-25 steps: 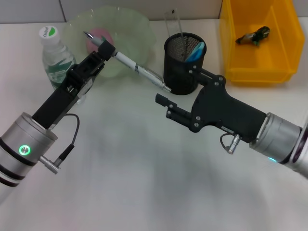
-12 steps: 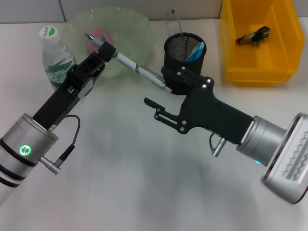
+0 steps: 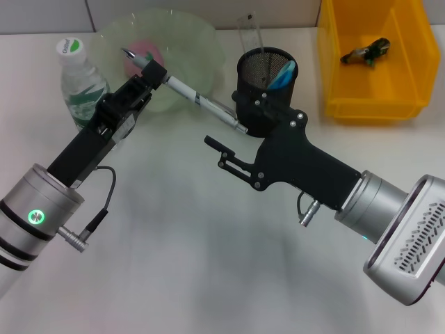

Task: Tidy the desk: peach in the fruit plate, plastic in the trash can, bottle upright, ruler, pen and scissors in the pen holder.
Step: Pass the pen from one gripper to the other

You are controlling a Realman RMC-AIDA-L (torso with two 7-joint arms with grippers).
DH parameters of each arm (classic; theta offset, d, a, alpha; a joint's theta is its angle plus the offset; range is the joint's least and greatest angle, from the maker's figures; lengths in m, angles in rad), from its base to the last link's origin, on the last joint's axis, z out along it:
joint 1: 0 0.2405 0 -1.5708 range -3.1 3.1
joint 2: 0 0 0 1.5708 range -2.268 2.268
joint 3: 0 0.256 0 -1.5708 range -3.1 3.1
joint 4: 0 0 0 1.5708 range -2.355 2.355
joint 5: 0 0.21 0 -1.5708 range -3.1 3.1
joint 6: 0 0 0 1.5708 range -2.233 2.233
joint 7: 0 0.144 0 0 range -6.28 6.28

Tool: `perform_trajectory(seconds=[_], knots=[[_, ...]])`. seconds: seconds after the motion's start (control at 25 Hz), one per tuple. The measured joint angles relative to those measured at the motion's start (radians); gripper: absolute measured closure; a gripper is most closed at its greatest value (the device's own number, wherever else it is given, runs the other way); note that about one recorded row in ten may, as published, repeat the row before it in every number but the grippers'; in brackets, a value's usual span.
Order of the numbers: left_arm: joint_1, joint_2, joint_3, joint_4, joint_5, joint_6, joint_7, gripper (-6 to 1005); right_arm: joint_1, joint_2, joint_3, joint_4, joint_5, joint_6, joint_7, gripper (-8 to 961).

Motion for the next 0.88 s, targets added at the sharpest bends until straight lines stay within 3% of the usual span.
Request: perform_trajectory(seconds=[0.88], knots=[[0.004,0.000,-0.011,-0.009,0.003,-0.008,-0.012,813,0.008,0.000,0.020,0.003,-0.003,-0.005,0.004,311]])
